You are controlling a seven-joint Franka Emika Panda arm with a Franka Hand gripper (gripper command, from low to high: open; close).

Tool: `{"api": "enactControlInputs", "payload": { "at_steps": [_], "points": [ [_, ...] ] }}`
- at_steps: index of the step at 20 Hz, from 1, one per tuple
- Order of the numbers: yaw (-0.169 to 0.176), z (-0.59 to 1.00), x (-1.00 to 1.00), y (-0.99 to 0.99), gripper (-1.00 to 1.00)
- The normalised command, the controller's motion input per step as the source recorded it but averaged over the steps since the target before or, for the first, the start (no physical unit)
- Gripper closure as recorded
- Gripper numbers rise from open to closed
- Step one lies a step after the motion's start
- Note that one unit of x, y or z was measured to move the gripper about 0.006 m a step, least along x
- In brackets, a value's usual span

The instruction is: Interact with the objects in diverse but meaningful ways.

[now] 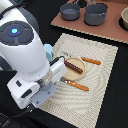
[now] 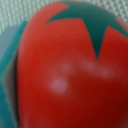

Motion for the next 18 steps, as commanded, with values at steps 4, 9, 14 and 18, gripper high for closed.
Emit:
{"api": "enactControlInputs", "payload": {
  "at_steps": [4, 9, 14, 18],
  "points": [
    [0.051, 0.95, 0.18, 0.69, 1.00],
    [0.079, 1.00, 0.11, 0.84, 1.00],
    [0.075, 0.93, 0.02, 0.84, 1.00],
    [0.072, 0.61, -0.18, 0.81, 1.00]
  ]
}}
